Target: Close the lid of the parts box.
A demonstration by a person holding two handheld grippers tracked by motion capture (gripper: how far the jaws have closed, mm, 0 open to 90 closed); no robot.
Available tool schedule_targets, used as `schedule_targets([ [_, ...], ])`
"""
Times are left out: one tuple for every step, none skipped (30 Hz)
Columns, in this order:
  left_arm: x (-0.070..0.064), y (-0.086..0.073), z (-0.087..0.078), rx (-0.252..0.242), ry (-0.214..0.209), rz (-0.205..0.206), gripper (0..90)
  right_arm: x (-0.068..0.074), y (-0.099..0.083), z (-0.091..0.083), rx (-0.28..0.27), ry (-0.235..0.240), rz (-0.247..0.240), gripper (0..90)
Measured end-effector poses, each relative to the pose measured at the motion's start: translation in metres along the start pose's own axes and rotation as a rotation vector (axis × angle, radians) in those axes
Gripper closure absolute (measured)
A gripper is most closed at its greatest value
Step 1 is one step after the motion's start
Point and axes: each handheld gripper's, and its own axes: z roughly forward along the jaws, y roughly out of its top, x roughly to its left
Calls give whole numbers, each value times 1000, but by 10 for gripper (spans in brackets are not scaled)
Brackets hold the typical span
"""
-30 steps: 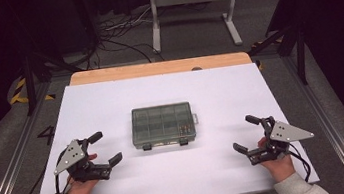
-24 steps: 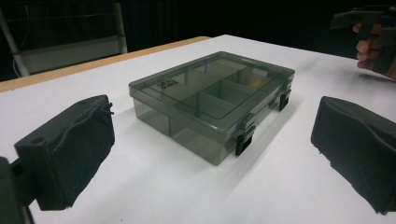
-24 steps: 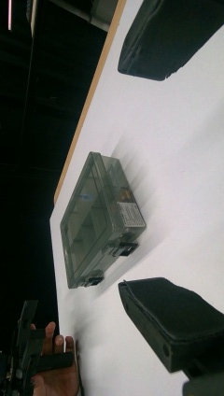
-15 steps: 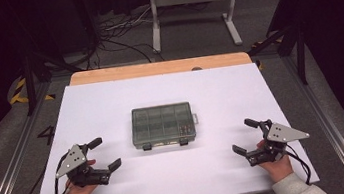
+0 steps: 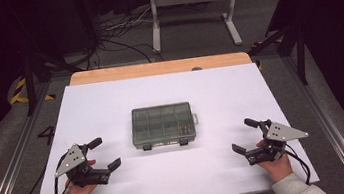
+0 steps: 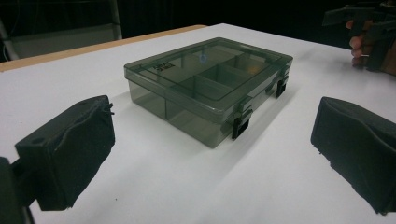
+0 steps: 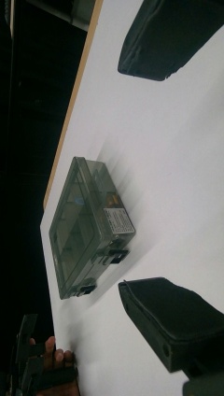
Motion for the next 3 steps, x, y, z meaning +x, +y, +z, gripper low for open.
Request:
schedule_targets([
  [0, 0, 0, -7, 3, -2, 2, 0, 0, 0, -2, -1, 0, 1],
  [0, 0, 0, -1, 1, 2, 2, 0, 0, 0, -2, 0, 0, 1],
  [0, 0, 0, -1, 1, 2, 2, 0, 0, 0, -3, 1, -1, 1],
])
